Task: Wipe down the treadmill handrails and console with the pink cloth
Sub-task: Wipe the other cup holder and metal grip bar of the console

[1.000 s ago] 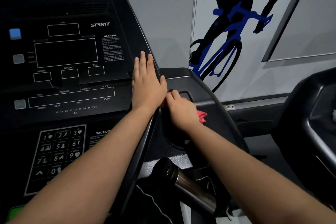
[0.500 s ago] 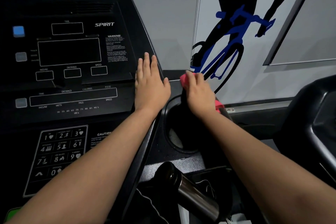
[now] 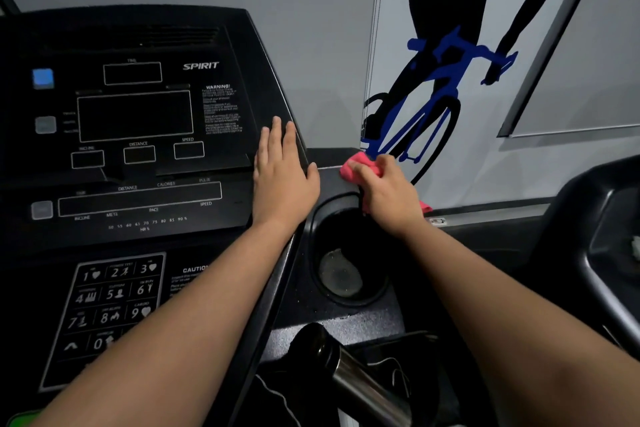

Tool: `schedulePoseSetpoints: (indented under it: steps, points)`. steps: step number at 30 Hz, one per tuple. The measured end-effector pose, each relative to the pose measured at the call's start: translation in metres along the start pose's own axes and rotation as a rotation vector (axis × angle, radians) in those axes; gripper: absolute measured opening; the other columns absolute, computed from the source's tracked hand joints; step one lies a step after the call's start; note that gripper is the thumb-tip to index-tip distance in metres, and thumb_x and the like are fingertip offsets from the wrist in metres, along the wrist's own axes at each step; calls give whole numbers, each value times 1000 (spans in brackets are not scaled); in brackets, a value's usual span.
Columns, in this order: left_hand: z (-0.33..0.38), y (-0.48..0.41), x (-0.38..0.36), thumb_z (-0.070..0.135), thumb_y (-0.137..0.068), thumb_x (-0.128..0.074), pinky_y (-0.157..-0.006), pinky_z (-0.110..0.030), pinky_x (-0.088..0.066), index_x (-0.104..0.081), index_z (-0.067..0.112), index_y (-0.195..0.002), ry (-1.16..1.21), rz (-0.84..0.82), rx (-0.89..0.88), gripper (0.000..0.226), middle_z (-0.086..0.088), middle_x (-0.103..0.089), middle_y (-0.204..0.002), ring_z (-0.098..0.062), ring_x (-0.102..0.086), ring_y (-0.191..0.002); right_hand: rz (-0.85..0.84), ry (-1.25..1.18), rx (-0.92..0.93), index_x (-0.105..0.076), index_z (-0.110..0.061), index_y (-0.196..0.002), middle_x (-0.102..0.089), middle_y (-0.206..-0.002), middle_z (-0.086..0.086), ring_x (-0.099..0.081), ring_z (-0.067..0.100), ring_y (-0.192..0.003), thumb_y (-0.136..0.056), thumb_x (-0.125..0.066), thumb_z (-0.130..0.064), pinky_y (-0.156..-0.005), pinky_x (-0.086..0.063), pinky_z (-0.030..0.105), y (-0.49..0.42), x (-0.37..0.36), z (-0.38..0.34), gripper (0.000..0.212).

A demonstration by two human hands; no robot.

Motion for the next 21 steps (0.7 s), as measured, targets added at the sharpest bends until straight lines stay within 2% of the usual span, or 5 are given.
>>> schedulePoseSetpoints:
  steps: [3,8,11,15,21]
  points:
    - [1,-2,1,29,-94,-50,-119,-40,-9,-16,14,-151,5,1,3,69,-1,-2,-160,-18,3,-147,34,-126,-78,-44,-36,-129,-44,-120,6,-49,30,-106,-97,-43,-33,-83,-47,45,-3,4,8,32]
    - [3,-2,2,28,-94,-50,-119,-40,-9,-16,13,-151,2,1,4,68,-1,-2,-160,-19,2,-147,-34,18,63,-53,-36,-117,-53,-114,3,-54,26,-100,-89,-52,-53,-80,-50,42,27,1,17,33]
    - [4,0,2,28,-94,-49,-118,-40,-9,-15,13,-152,-14,0,8,68,-2,-1,-160,-19,3,-147,-122,-124,37,-55,-40,-128,-49,-119,7,-50,28,-105,-88,-62,-31,-75,-47,36,55,1,31,42]
    - [6,3,0,28,-95,-45,-118,-39,-6,-11,13,-152,-39,-7,19,68,-2,3,-160,-19,6,-147,-259,-127,23,-53,-32,-129,-43,-121,8,-48,26,-104,-86,-63,-22,-73,-42,31,47,4,37,45]
    - [5,0,-2,30,-95,-45,-118,-38,-3,-9,14,-152,-75,3,25,70,-2,4,-160,-19,7,-147,-176,-146,8,-57,-23,-118,-46,-114,9,-48,29,-102,-83,-64,-23,-68,-42,32,6,4,20,36]
Point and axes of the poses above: each hand's wrist, its own y-axis away from the middle knuckle, its own x-axis out of the back of the hand, z = x × y, the point moved 1 cm from there along -y, towards the middle knuckle
